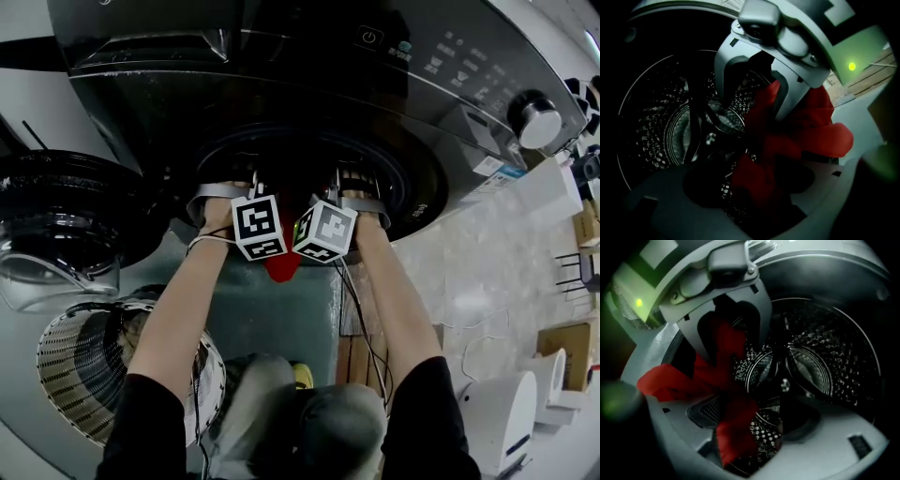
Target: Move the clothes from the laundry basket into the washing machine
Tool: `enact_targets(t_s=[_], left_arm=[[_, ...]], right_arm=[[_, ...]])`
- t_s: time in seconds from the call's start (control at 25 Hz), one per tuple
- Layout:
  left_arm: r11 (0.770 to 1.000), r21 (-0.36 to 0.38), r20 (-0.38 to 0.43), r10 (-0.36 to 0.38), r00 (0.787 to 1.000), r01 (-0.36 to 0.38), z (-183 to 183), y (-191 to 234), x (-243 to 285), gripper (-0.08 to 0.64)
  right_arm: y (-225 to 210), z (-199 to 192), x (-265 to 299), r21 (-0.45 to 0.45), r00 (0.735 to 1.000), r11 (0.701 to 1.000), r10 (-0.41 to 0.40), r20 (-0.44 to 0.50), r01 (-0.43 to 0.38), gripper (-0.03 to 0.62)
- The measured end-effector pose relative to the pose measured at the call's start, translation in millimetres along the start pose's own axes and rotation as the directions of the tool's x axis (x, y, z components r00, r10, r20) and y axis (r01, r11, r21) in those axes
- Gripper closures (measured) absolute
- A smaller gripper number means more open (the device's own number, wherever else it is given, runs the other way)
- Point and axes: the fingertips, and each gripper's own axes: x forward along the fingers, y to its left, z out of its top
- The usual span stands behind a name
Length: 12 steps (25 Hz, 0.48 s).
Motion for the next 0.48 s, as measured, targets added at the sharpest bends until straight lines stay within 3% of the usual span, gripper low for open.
enact_targets(t_s=[0.24,0.4,0.48], left_arm=[[1.0,-0.01,0.023,-0.001,1.0,0.001,4.2,0.0,-4.2,0.224],[0.999,0.049,0.025,-0.001,1.0,0.0,4.9,-6.7,-6.5,0.224],[0.997,0.072,0.029,0.001,1.0,-0.003,5.2,-10.3,-8.5,0.229]], right_arm=[[-3.4,5.3,-3.5,-0.014,0.999,0.999,-0.04,0.025,0.04,0.234],[0.4,8.9,-7.1,0.017,0.997,0.999,-0.042,0.057,0.041,0.252],[1.2,12.8,-12.1,0.024,0.994,0.998,-0.062,0.09,0.06,0.29]])
